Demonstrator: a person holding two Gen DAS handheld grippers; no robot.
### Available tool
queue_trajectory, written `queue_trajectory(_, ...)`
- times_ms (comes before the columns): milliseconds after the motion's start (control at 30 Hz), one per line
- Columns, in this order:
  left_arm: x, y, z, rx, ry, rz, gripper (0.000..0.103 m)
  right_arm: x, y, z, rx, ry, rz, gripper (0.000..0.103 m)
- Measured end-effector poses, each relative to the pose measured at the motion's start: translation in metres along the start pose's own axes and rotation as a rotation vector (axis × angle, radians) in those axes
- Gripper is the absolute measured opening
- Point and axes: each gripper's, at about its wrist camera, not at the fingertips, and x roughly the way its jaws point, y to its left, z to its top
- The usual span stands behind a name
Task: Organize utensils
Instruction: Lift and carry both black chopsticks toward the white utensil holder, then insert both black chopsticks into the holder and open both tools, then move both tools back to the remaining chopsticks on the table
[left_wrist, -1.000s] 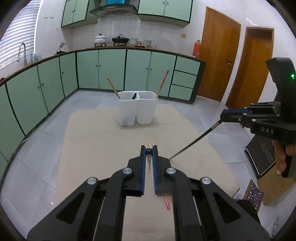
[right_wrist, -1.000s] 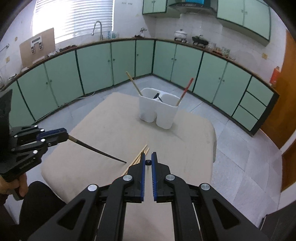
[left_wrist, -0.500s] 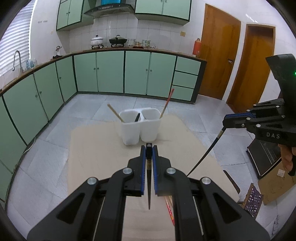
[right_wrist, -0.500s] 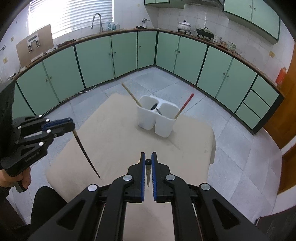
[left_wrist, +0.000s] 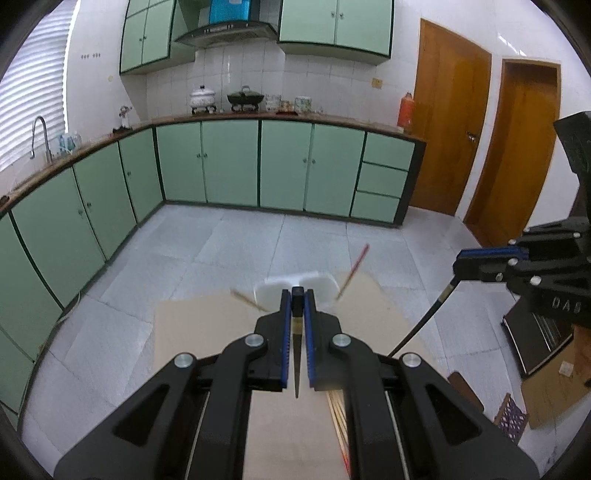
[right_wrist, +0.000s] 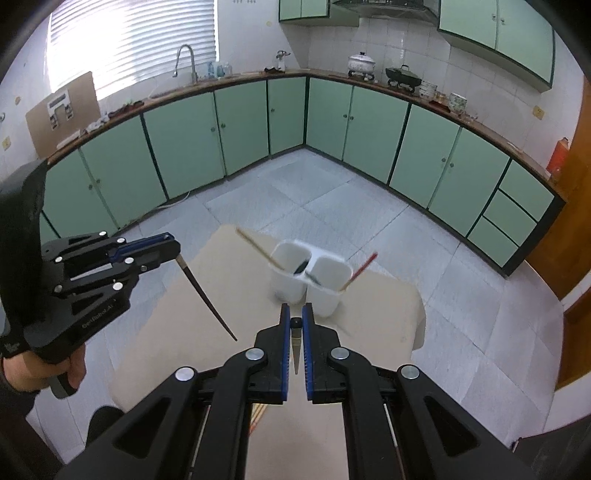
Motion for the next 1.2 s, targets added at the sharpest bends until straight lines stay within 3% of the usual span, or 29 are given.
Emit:
queue_trajectory(300,0.027,0.012,0.072,-0.048,-0.095,0.033,0.006,0.015,-0.013,0.066,0.037,-0.046,-0.029,0.006)
queue_trajectory(533,0.074,0.024,0.099,-0.066,-0.121,0.061,0.006,0.051,-0.042,0.102,0.076,-0.065,-0.059,0.006)
queue_trajectory(733,0.131,0.031,0.084,-0.057,-0.067,0.072,0.006,0.107,-0.065,0.101,0.107,-0.017,-0.063,0.006)
queue_trajectory(967,0.173,0.047,0.043,-0.084,0.023,0.082,0.008,0.159,-0.082,0.062,0.134,0.06,-0.044,0.007)
queue_trajectory(1000,0.173,0.048,0.04,-0.085,0.025,0.087,0.017,0.159,-0.086,0.058,0.143,0.05,-0.041,0.01)
queue_trajectory(1033,0.17,0.049,0.039,-0.082,0.02,0.093,0.036,0.157,-0.089,0.055,0.148,0.041,-0.042,0.017)
queue_trajectory(1067,0.165,0.05,0.04,-0.074,0.005,0.105,0.045,0.152,-0.091,0.052,0.15,0.025,-0.042,0.02)
queue_trajectory(1100,0.159,0.049,0.041,-0.067,-0.011,0.113,0.049,0.146,-0.093,0.049,0.149,0.013,-0.043,0.02)
queue_trajectory(1200,0.131,0.052,0.044,-0.062,-0.036,0.103,0.051,0.117,-0.097,0.041,0.158,-0.055,-0.027,0.02)
